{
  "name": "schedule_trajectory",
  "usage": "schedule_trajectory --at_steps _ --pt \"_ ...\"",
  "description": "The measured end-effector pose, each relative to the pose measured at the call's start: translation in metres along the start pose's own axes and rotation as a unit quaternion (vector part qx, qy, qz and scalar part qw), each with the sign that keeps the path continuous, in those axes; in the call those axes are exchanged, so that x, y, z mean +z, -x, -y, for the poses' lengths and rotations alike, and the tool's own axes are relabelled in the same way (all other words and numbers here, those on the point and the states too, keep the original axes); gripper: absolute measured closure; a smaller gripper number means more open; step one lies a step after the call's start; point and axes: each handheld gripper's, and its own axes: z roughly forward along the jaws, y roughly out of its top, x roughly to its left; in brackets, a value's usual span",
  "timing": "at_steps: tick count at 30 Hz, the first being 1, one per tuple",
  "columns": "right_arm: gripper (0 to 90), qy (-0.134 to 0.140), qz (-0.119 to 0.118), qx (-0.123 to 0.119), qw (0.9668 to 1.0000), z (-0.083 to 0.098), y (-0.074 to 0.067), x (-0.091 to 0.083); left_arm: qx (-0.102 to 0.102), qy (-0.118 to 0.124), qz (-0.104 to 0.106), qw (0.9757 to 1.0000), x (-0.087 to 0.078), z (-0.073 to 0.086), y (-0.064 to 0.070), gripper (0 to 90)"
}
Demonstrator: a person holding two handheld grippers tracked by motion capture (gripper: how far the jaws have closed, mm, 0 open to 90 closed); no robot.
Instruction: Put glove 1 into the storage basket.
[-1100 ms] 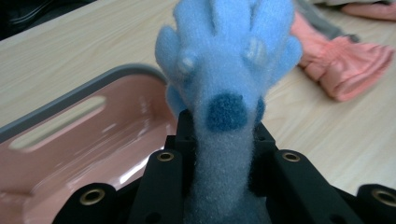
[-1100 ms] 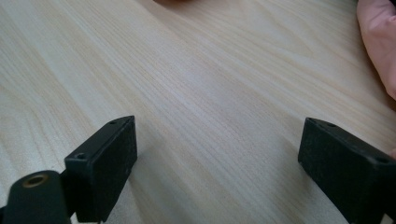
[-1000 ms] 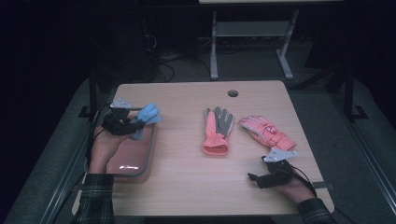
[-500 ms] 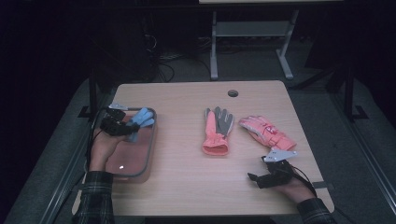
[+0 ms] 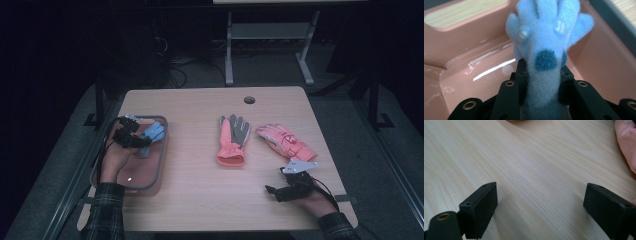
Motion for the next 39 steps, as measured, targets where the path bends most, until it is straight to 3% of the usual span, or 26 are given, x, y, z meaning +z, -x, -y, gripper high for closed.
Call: schedule_trajectory --at_steps 2,8,9,11,12,17,21,25,32,33,37,39 --pt "11.3 0.000 0.000 0.000 1.0000 0.000 0.000 0.000 -0.002 -0.006 0.001 1.0000 0.002 0.001 -0.001 67.1" --pt "11.3 0.000 0.000 -0.001 1.0000 0.000 0.000 0.000 -0.006 -0.024 -0.009 0.9997 0.009 0.004 -0.002 50.6" --pt "11.3 0.000 0.000 -0.001 1.0000 0.000 0.000 0.000 -0.007 -0.027 -0.007 0.9996 0.010 0.004 -0.002 44.4" --pt "11.3 0.000 0.000 0.000 1.0000 0.000 0.000 0.000 -0.007 -0.026 -0.008 0.9996 0.010 0.004 -0.001 42.7" --pt "11.4 0.000 0.000 0.000 1.0000 0.000 0.000 0.000 -0.001 -0.022 -0.011 0.9997 0.009 0.003 -0.001 35.3" --pt "11.4 0.000 0.000 0.000 1.0000 0.000 0.000 0.000 0.000 -0.013 -0.018 0.9998 0.002 0.001 0.002 22.5" --pt "11.3 0.000 0.000 0.000 1.0000 0.000 0.000 0.000 -0.001 -0.002 -0.024 0.9997 -0.005 0.000 0.002 20.0" --pt "11.4 0.000 0.000 0.000 1.0000 0.000 0.000 0.000 -0.002 0.024 -0.017 0.9996 -0.018 -0.004 0.007 20.0" --pt "11.4 0.000 0.000 0.000 1.0000 0.000 0.000 0.000 0.001 0.065 0.020 0.9977 -0.036 -0.016 0.028 19.7" --pt "11.3 0.000 0.000 0.000 1.0000 0.000 0.000 0.000 0.007 0.073 0.028 0.9969 -0.040 -0.020 0.037 19.7" --pt "11.3 0.000 0.000 0.000 1.0000 0.000 0.000 0.000 0.012 0.082 0.043 0.9956 -0.043 -0.024 0.045 19.7" --pt "11.4 0.000 0.000 0.000 1.0000 0.000 0.000 0.000 0.026 0.086 0.057 0.9943 -0.043 -0.027 0.056 19.5"
